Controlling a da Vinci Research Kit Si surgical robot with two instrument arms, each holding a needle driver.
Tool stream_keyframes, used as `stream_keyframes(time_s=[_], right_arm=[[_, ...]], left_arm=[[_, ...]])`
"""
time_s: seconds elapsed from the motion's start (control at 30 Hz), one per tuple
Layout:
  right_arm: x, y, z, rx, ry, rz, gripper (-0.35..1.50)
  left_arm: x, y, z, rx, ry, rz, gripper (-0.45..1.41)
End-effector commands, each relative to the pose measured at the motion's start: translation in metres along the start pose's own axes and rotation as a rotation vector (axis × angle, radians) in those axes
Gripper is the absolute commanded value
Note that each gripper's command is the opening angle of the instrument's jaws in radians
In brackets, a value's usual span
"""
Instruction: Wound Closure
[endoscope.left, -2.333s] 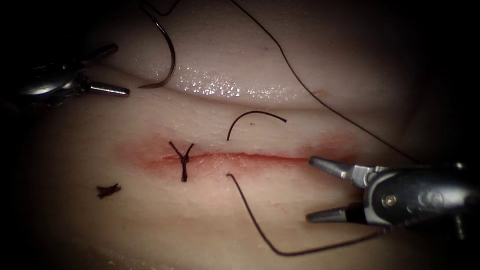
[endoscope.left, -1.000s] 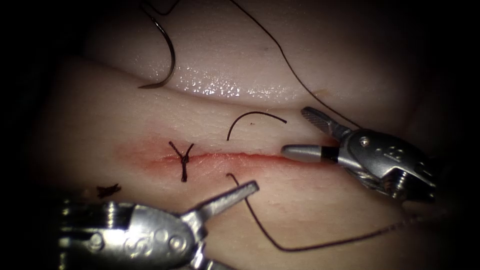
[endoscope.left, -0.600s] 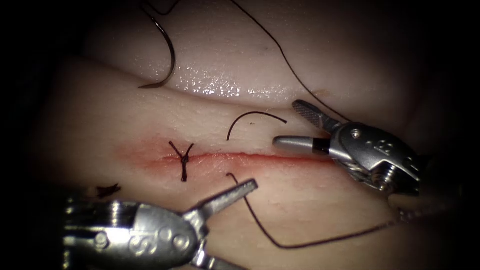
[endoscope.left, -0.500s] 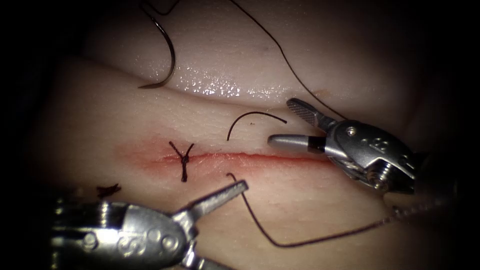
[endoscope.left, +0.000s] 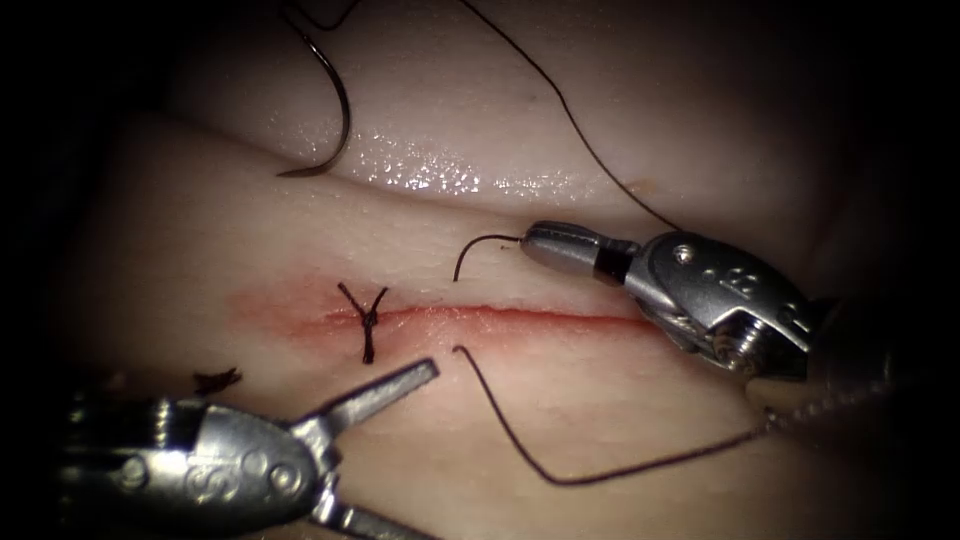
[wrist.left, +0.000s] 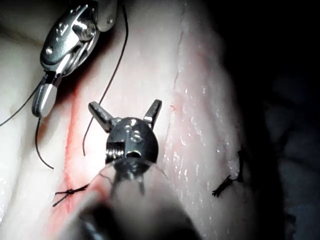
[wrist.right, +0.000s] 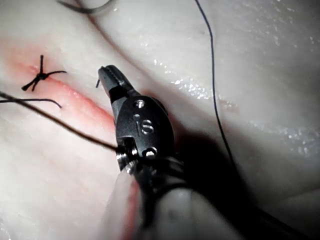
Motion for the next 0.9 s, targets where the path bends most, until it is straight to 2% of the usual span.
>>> stream_keyframes(time_s=[0.03, 0.3, 0.4, 0.5, 0.53, 0.57, 0.6, 0.63, 0.7, 0.8, 0.9], right_arm=[[0.0004, 0.0005, 0.0009, 0.005, 0.000, -0.017, -0.35], [0.0038, 0.0023, 0.0020, -0.004, 0.003, -0.047, -0.35], [0.0042, 0.0024, 0.0029, -0.001, 0.004, -0.041, -0.35], [0.0041, 0.0022, 0.0037, 0.006, -0.033, -0.044, -0.35], [0.0041, 0.0021, 0.0039, 0.004, -0.032, -0.045, -0.01], [0.0040, 0.0020, 0.0040, 0.002, -0.032, -0.045, 0.61], [0.0039, 0.0019, 0.0041, 0.002, -0.031, -0.046, 0.93], [0.0039, 0.0019, 0.0040, 0.000, -0.026, -0.046, 1.14], [0.0040, 0.0021, 0.0036, -0.006, -0.002, -0.044, 1.36], [0.0041, 0.0024, 0.0026, -0.040, 0.013, -0.043, 1.46], [0.0040, 0.0029, 0.0011, -0.044, 0.019, -0.043, 1.48]], left_arm=[[-0.0007, 0.0007, 0.0005, -0.003, 0.000, 0.002, 0.88], [-0.0024, 0.0016, 0.0001, -0.003, -0.002, -0.014, 0.85], [-0.0027, 0.0018, 0.0004, 0.000, -0.003, -0.016, 0.85], [-0.0027, 0.0019, 0.0004, 0.001, -0.004, -0.016, 0.83], [-0.0026, 0.0019, 0.0004, 0.001, -0.004, -0.016, 0.83], [-0.0025, 0.0020, 0.0003, 0.002, -0.004, -0.017, 0.83], [-0.0024, 0.0020, 0.0003, 0.002, -0.004, -0.018, 0.83], [-0.0023, 0.0019, 0.0003, 0.002, -0.005, -0.020, 0.81], [-0.0017, 0.0017, 0.0003, 0.002, -0.005, -0.027, 0.81], [-0.0004, 0.0013, 0.0001, 0.015, 0.010, -0.042, 0.81], [0.0011, 0.0011, 0.0000, 0.029, 0.021, -0.059, 0.83]])
